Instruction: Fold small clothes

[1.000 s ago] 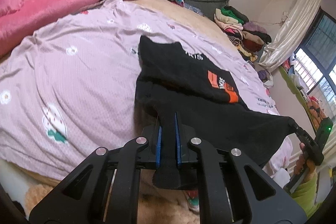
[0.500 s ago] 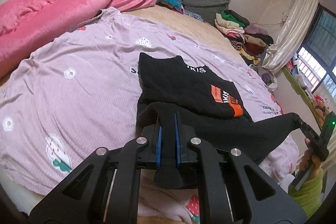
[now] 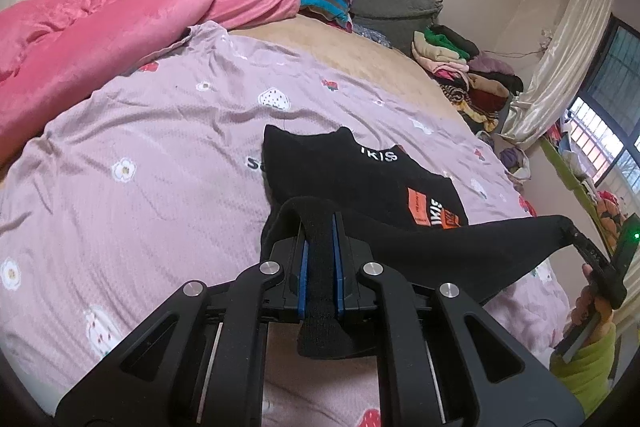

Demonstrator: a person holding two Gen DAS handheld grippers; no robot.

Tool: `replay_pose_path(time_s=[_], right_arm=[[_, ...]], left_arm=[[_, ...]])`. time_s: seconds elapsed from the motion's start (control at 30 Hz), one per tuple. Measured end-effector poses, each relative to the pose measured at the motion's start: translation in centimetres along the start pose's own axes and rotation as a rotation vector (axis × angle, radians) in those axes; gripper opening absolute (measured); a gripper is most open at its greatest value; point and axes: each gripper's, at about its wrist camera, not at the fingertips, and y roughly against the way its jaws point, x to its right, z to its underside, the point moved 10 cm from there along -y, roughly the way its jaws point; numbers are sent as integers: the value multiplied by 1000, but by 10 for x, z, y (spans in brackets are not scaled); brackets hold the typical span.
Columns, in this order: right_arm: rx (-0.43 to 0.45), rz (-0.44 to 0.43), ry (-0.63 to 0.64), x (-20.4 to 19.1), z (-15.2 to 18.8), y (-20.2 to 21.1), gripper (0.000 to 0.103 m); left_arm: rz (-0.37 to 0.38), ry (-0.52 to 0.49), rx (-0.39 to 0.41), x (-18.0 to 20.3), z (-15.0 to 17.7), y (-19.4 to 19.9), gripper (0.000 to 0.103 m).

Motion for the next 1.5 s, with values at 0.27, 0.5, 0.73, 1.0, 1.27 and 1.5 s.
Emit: replay_pose_path(time_s=[0.27,0.5,0.73,1.0,1.27,1.5], right_arm=[[-7,24,-28,8,-14,-30,7],[-27,70,-40,16,-20,-59,7],[-60,113,-29,23,-19,-88,7],[-111,143,-7,32,-2,-119,7],[-172,171,-17,39,13,-146,8],[-172,198,3,37,18,-150,29]], left_arm=[[-11,12,3,-4,-24,-21,3],[-51,-18,3,-5,-46,-45,3],[-91,-28,-16,-11,-59,-73,4],[-142,-62,-50,-15,-53,-103,4],[-171,-71,-86,-24,-49,-124,7],[-197,-52,-52,-29,-55,-121,34]])
